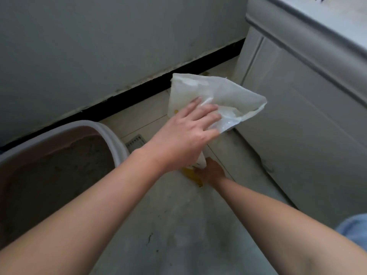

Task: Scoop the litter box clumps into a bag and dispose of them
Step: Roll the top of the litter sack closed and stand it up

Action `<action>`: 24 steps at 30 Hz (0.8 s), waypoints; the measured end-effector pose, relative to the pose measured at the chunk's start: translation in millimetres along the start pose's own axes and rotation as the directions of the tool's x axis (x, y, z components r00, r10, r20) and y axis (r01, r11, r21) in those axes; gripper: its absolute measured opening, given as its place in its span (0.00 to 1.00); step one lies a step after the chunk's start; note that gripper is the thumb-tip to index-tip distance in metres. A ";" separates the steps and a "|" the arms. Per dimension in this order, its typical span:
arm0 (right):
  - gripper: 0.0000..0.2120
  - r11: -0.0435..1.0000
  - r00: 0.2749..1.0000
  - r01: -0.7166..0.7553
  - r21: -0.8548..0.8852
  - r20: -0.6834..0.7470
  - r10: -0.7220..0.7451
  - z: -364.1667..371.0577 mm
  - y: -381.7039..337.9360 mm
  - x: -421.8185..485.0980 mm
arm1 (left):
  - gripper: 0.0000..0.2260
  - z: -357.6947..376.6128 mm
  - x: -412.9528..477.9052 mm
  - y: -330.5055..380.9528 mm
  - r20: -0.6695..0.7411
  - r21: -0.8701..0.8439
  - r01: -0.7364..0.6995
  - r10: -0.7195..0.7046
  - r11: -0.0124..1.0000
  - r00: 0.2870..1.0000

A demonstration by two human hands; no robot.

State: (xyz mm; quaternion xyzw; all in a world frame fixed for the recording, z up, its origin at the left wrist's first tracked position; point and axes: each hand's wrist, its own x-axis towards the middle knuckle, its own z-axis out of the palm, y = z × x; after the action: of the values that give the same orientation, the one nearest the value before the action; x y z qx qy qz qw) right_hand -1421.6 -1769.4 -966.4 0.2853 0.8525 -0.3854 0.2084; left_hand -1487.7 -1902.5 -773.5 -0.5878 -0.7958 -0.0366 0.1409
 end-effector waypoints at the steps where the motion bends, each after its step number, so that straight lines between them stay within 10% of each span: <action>1: 0.23 1.000 1.000 -0.003 -0.030 0.024 0.003 -1.4 -0.7 1.0 | 0.21 2.0 -3.0 -2.1 0.062 0.026 0.025 -0.027 0.999 0.998; 8: 0.15 0.997 0.997 0.073 -0.038 -0.008 -0.073 -1.2 10.0 -9.2 | 0.20 -25.5 18.0 23.5 -0.173 -0.020 -0.075 0.071 0.997 0.982; 11: 0.15 0.991 0.993 0.113 -0.072 -0.028 -0.116 -6.8 -0.6 -17.6 | 0.18 -13.3 15.0 32.2 0.046 -0.005 -0.132 0.132 0.991 0.990; 18: 0.15 0.962 0.983 0.103 -0.254 -0.123 -0.138 -13.6 -2.7 -21.6 | 0.23 0.8 -6.0 -19.3 0.352 0.314 0.180 -0.290 0.932 0.890; 24: 0.16 0.970 0.952 0.160 -0.186 -0.229 -0.201 -26.3 8.1 -15.1 | 0.06 3.3 -13.1 -39.0 0.171 0.208 0.389 -0.425 0.897 0.889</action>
State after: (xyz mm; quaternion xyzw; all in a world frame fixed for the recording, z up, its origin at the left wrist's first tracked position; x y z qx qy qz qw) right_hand -1408.6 -1749.6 -945.9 0.2335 0.9231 -0.2926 0.0877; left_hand -1521.7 -1925.9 -775.9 -0.3938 -0.9122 0.0644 0.0934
